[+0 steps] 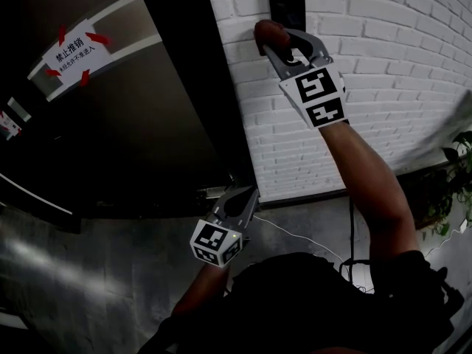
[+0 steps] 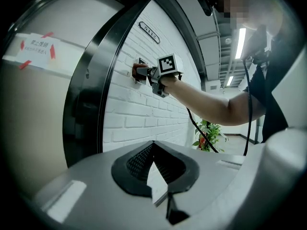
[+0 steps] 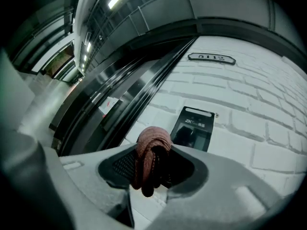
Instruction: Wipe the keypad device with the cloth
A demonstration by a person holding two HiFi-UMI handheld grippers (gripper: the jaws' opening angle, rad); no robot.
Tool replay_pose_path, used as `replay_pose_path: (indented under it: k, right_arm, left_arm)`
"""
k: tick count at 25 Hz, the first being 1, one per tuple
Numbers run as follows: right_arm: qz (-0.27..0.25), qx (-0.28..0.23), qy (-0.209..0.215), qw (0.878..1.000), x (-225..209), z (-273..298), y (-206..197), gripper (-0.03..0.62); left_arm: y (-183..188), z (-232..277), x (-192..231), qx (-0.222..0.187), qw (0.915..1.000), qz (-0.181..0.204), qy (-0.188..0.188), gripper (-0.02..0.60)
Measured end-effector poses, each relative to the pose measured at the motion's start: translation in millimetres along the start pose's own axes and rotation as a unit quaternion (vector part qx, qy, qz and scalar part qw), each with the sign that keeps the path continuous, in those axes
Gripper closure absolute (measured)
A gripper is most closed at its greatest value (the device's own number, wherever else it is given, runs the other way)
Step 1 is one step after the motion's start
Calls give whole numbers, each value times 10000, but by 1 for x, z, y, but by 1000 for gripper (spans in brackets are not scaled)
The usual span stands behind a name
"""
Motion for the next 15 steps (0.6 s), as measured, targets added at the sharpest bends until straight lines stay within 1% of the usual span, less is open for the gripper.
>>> replay_pose_path:
  k: [9,15]
  right_arm:
    - [-212,40,-115,9997,-8,-3,-3,450]
    - [-262,65,-215,9994,-14,-7,-8,450]
  left_arm:
    - [-1,6,-5,37,9999,-7,-111,565]
    - [-3,8,-8,63,9999,3,-136,565]
Point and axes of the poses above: the fingertips, and each gripper's own axes: z forward along the fingers, x to its left, y out of its top, the point moved 5 cm from there along -z, backward along the fingers, and after that the axes turned 7 degrees about -z, right-handed, at the moved point
